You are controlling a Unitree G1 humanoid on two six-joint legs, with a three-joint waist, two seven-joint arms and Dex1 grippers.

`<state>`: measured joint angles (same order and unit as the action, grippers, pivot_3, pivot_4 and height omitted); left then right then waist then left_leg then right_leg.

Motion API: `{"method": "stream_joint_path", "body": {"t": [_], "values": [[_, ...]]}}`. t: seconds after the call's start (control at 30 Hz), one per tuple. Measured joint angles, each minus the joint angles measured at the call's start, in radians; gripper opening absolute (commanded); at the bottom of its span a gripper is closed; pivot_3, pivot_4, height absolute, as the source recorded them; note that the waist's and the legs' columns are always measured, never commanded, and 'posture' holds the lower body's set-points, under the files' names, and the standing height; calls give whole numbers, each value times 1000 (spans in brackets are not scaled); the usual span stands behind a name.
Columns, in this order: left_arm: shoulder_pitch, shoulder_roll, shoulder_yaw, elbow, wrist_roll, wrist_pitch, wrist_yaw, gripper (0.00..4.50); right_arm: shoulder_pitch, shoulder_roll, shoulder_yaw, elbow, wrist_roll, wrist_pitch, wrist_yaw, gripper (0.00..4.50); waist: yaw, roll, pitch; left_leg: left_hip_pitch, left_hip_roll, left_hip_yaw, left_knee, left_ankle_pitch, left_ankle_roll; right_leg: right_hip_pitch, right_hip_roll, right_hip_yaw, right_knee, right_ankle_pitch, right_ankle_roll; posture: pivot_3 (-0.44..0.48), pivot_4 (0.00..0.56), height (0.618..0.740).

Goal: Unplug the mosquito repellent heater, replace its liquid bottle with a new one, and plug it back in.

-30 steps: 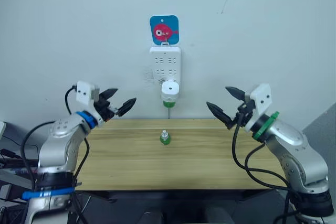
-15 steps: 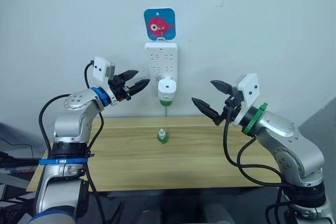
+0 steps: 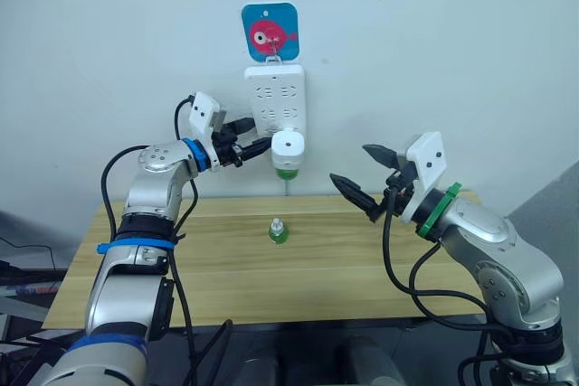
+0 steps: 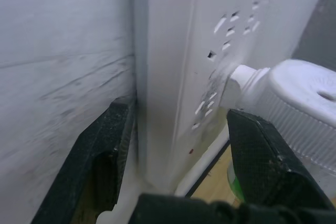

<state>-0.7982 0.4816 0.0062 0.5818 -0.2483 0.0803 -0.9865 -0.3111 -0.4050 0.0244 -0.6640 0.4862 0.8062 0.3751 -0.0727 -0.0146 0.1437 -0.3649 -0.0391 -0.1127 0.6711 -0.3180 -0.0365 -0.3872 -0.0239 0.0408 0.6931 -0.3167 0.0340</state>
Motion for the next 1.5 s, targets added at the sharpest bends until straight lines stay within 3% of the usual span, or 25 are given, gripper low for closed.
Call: {"method": "stream_joint_path", "body": {"t": [0.7,0.8,0.93,1.3,1.5], "values": [[-89,-90,7,15,-5,20,-18,2995,68,21,28,34,-61,-35,-52,4500,-10,-6,38,-2,0,0,6,0,0,0,0,-1,3,0,0,-142,202,740],[-85,-88,12,9,-15,27,-29,2461,75,24,36,34,-71,-38,-52,4500,-11,-5,42,-2,0,-1,6,0,0,0,0,-1,3,0,0,-144,205,740],[-75,-79,30,-27,-47,72,-55,1427,81,33,43,34,-86,-40,-65,4500,-11,-5,43,-3,0,-1,6,0,0,0,0,-1,3,0,0,-143,205,740],[-48,-96,34,-102,-58,134,-8,1412,-128,222,155,130,-231,-20,-241,4500,-9,-5,45,-3,-2,-2,7,2,-3,-1,-1,-2,4,0,1,-145,213,740],[-40,-101,33,-120,-61,141,-5,1412,-204,292,163,202,-243,-22,-252,4500,-8,-5,45,-5,-3,-5,7,2,-3,-2,-3,-4,3,1,1,-136,213,740]]}}
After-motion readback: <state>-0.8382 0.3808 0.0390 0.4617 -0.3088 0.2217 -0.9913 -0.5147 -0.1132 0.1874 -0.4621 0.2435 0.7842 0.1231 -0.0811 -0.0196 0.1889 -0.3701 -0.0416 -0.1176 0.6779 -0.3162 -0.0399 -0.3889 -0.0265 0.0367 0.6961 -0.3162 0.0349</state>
